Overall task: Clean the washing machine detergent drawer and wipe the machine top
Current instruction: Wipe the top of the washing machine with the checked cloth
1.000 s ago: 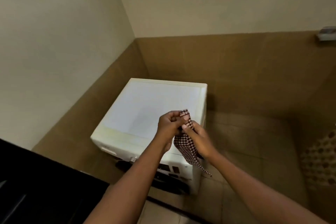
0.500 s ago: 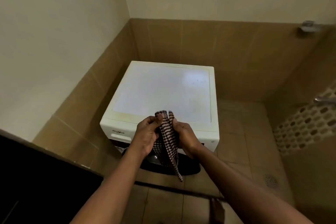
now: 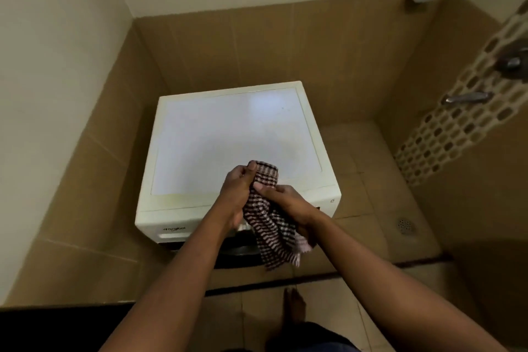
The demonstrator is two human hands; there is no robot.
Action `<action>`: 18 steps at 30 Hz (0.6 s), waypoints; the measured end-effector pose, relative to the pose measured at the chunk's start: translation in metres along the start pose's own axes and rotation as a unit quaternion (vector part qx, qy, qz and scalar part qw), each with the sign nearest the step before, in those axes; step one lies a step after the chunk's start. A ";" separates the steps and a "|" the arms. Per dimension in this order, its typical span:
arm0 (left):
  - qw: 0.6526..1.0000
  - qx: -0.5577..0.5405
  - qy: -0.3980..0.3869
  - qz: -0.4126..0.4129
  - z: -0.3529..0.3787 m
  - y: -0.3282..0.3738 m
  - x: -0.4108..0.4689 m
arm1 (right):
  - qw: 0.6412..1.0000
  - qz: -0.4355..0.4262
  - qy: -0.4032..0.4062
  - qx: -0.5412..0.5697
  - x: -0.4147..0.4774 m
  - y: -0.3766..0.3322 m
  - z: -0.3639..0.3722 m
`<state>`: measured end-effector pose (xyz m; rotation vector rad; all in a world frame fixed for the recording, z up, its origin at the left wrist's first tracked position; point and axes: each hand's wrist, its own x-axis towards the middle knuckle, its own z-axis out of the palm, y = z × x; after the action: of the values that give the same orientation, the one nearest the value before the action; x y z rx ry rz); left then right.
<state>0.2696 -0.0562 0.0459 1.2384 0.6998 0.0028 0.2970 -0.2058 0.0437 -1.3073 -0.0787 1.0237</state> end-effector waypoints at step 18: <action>0.933 0.315 -0.109 0.135 -0.085 0.042 0.140 | 0.743 -0.260 0.530 -0.315 0.067 -0.084 0.048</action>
<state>0.3543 0.0835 0.0017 1.9114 0.3312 -0.1414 0.3567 -0.1191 0.0956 -2.1610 0.0907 -0.3863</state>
